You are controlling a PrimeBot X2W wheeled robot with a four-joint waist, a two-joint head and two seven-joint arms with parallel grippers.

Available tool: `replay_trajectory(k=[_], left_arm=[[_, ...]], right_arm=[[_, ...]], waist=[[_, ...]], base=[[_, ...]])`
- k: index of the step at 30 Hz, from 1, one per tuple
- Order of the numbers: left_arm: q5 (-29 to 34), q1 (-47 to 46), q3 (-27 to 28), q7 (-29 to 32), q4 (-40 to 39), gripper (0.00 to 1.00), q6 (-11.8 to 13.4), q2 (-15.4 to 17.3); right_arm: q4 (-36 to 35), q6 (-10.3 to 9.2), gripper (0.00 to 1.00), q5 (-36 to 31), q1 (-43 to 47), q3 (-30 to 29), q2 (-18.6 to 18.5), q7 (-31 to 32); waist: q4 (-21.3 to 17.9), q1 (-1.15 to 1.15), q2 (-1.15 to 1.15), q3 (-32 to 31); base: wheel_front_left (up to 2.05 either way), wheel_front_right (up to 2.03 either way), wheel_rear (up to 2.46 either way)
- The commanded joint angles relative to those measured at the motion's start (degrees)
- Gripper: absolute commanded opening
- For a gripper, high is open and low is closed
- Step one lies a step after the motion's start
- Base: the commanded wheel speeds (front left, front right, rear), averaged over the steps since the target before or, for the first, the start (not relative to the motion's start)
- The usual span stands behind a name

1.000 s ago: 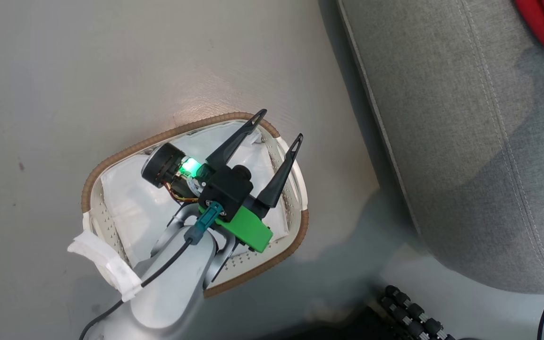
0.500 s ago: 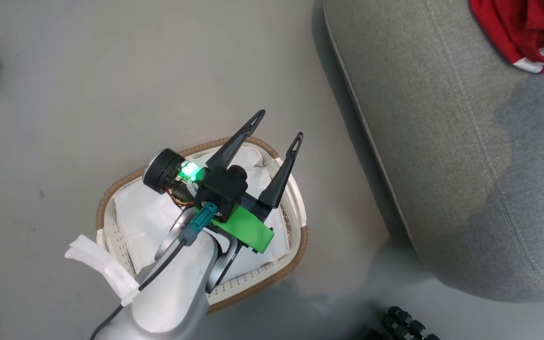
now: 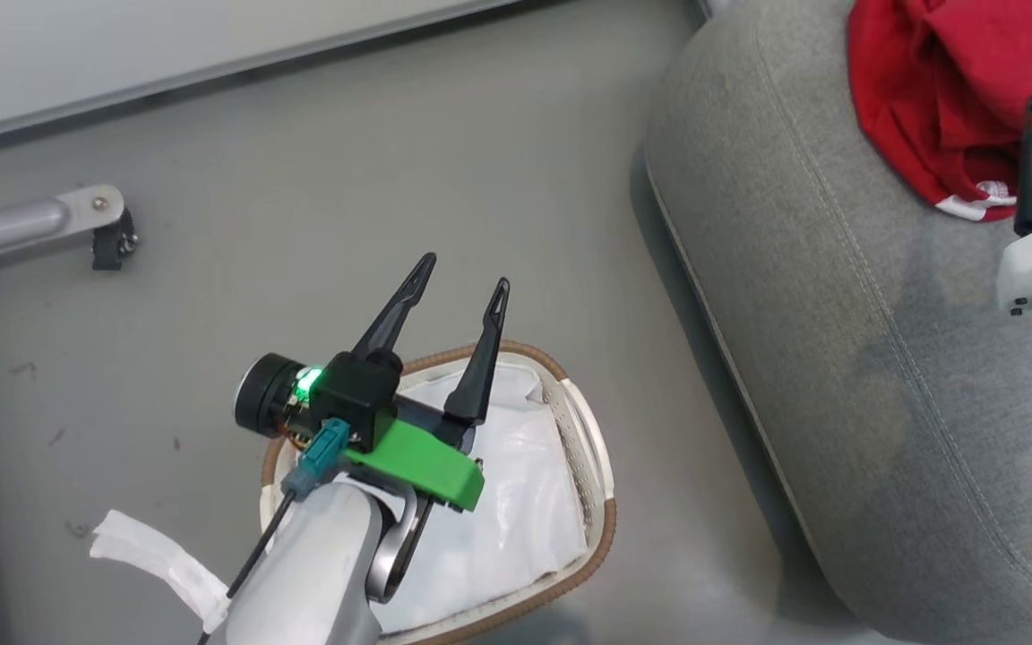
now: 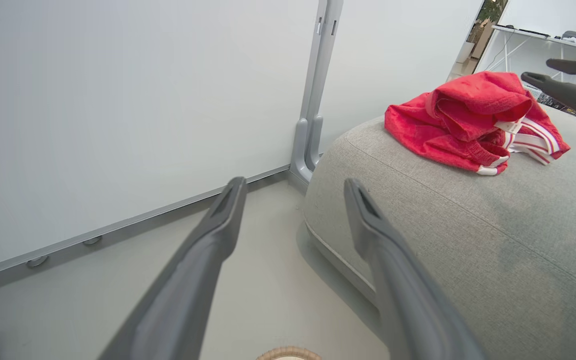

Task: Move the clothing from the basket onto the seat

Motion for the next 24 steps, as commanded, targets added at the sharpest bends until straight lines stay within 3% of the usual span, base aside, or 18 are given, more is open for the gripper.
replay_trajectory(k=[1, 7, 17, 24], left_arm=[[-0.2, 1.8, 0.7, 0.0, -0.1, 1.0, 0.3, -0.1], [-1.9, 6.2, 3.9, 0.0, -0.7, 1.0, 1.8, -0.1], [-2.9, 13.5, 12.1, 0.0, -1.0, 1.0, 4.8, -0.1], [-4.1, 19.8, 17.7, 0.0, -1.9, 1.0, 5.7, -0.1]], right_arm=[[-0.1, -0.08, 1.0, 0.4, 1.4, 0.9, -0.2, -0.1], [-0.8, -0.08, 1.0, 2.1, 3.1, 4.3, 1.7, -0.1], [-2.5, -0.08, 1.0, 5.6, 9.9, 9.2, 8.3, -0.1], [-5.4, -0.08, 1.0, 12.9, 18.0, 15.3, 9.6, -0.1]], waist=[[4.1, 0.0, 0.0, -6.4], [6.6, 0.0, 0.0, -11.5], [9.2, 0.0, 0.0, -17.6], [9.9, 0.0, 0.0, -20.2]], base=[[0.0, 0.0, 0.0], [0.0, 0.0, 0.0], [0.0, 0.0, 0.0], [0.0, 0.0, 0.0]])
